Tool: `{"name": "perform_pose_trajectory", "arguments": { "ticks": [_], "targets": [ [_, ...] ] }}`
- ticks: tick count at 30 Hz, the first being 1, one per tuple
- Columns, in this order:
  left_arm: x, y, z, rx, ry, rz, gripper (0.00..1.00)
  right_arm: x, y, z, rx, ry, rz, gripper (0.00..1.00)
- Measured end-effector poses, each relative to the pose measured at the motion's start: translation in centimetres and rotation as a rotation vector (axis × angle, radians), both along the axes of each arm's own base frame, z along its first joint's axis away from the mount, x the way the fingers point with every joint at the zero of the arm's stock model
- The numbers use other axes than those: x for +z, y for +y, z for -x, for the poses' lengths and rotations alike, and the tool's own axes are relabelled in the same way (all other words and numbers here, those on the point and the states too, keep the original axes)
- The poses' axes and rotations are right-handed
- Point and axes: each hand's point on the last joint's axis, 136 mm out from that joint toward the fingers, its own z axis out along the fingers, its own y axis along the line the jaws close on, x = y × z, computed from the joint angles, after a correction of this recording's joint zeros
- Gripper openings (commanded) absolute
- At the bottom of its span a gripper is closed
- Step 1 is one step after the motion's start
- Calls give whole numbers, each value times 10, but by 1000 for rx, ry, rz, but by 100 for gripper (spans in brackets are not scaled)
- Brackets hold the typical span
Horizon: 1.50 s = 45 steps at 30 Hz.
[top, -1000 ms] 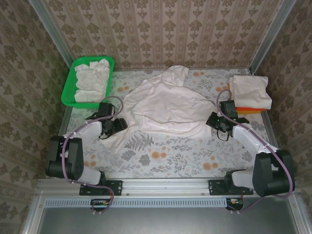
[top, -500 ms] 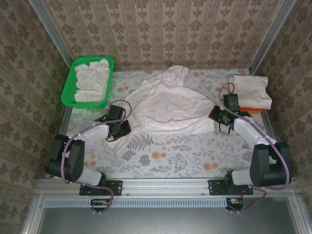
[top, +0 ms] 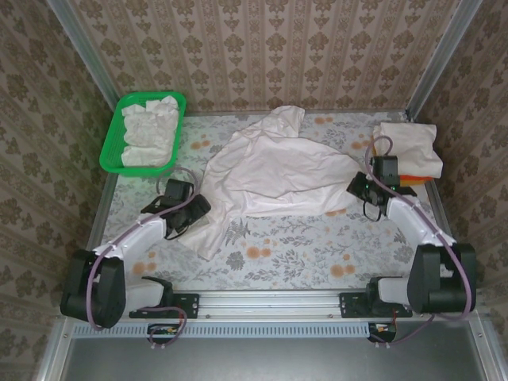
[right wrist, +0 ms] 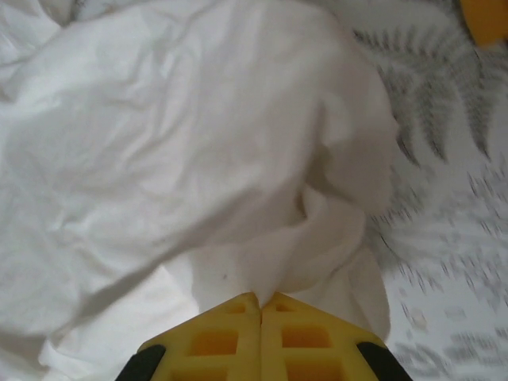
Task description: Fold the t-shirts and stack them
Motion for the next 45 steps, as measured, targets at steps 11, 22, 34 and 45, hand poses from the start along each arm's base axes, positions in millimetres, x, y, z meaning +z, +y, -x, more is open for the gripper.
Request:
{"name": "perform_pose_trajectory", "arguments": {
  "ticks": [11, 22, 34, 45],
  "targets": [
    [-15, -41, -1, -224, 68, 123, 58, -18, 0, 26, -25, 45, -10, 0],
    [-19, -60, -12, -234, 43, 161, 0, -10, 0, 24, -26, 25, -12, 0],
    [183, -19, -44, -126, -516, 100, 0, 178, 1, 21, 5, -503, 32, 0],
    [309, 22, -14, -49, -745, 12, 0, 330, 2, 66, 34, -857, 139, 0]
  ]
}}
